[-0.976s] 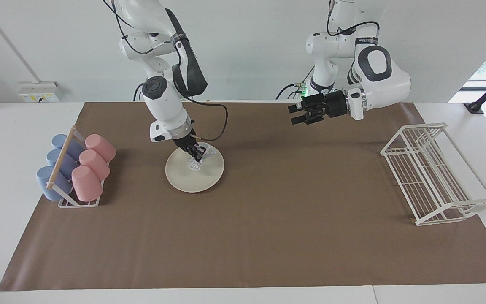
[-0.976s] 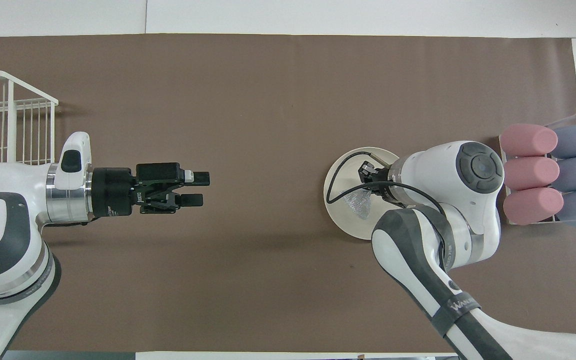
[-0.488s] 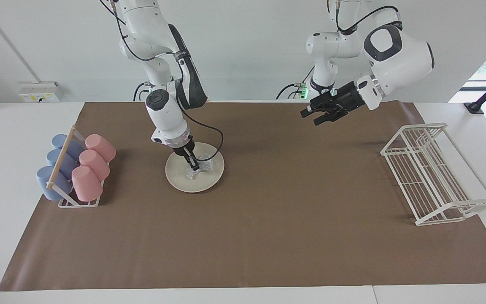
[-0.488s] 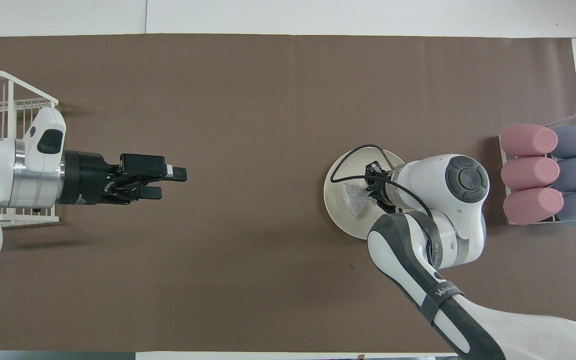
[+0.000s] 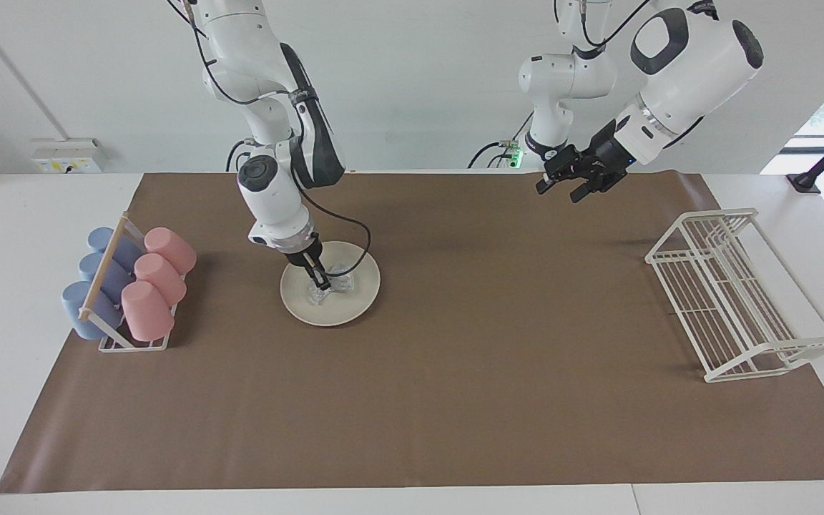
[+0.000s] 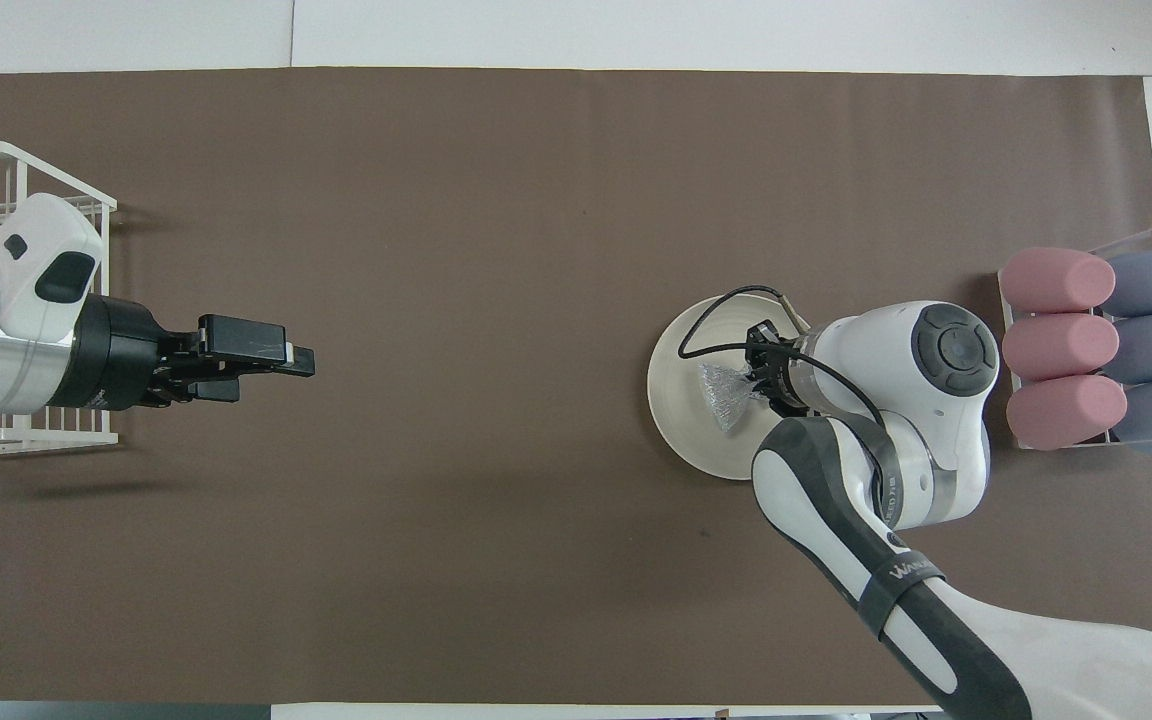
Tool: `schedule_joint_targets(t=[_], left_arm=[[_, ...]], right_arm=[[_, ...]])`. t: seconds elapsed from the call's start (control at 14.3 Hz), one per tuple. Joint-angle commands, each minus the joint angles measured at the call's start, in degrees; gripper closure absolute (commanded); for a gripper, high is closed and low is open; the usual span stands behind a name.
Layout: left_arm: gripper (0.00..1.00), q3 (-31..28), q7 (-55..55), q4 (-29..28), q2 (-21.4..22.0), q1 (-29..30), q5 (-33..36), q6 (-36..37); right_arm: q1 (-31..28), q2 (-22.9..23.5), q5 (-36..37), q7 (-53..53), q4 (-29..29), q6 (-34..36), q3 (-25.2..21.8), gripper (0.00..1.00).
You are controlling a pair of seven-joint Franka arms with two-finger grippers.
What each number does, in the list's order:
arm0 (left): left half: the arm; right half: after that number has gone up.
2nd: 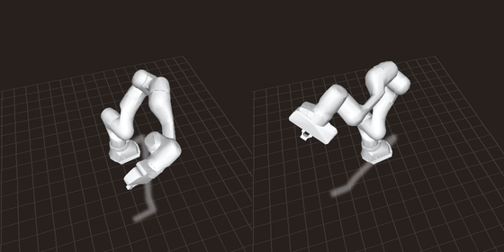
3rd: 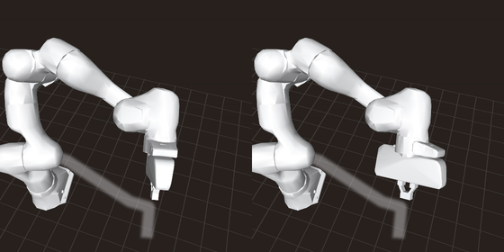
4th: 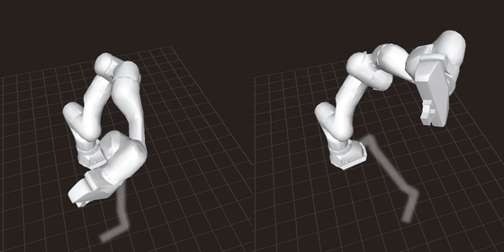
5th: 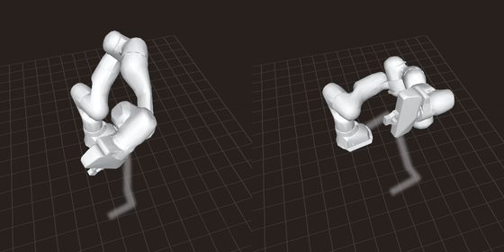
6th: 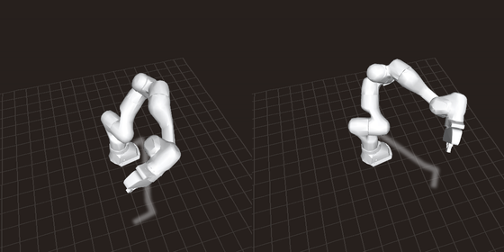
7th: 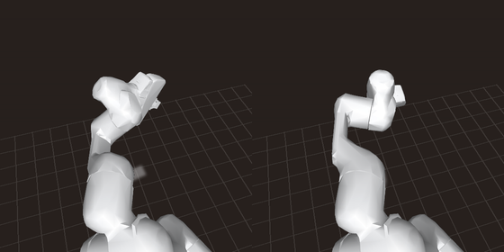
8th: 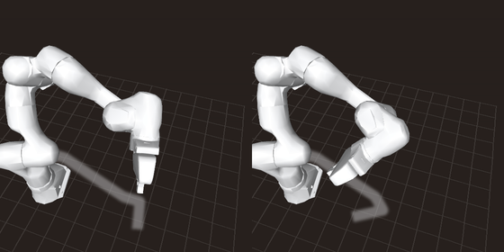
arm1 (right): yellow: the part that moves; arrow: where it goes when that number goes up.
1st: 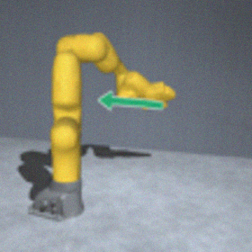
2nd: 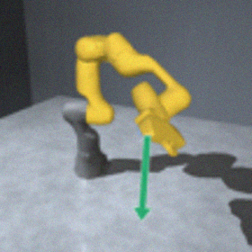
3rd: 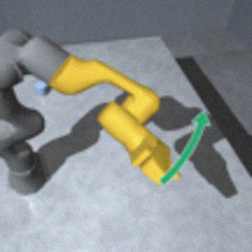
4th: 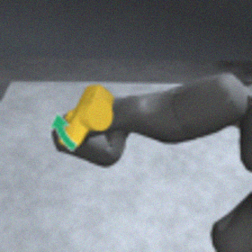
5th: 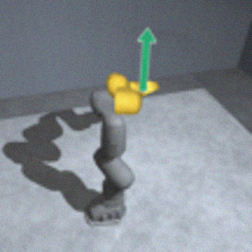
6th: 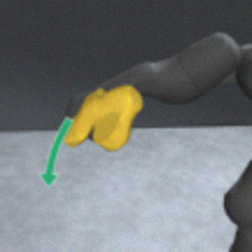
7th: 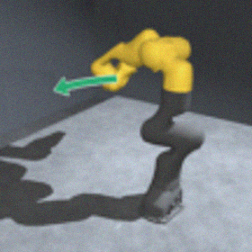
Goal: Wipe plate with sponge
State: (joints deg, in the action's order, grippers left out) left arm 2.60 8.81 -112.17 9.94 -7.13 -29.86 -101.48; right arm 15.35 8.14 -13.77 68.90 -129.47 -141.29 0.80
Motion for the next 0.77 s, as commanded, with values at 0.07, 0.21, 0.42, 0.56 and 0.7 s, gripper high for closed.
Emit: schedule_joint_targets(t=[0.07,0.21,0.42,0.56,0.7], left_arm=[[0.0,0.21,0.68,0.46,0.17,1.07,1.38,1.03],[0.0,0.21,0.68,0.46,0.26,1.33,1.38,1.03],[0.0,0.12,0.68,0.55,0.26,1.42,1.38,1.02],[0.0,0.12,0.68,0.55,0.26,1.42,1.38,1.03],[0.0,0.12,0.68,0.55,0.26,1.33,1.38,1.03]], right_arm=[[-2.26,-0.23,4.88,-1.05,-0.96,0.93,0.34,1.0],[-1.74,-0.23,4.89,0.79,-0.96,0.84,0.43,1.0],[-0.24,-0.23,4.89,4.65,-0.87,0.32,0.61,1.0],[3.17,0.73,4.89,9.21,-0.78,-0.12,0.61,1.0],[5.56,1.88,4.89,13.17,-0.43,-1.61,0.61,1.0]])
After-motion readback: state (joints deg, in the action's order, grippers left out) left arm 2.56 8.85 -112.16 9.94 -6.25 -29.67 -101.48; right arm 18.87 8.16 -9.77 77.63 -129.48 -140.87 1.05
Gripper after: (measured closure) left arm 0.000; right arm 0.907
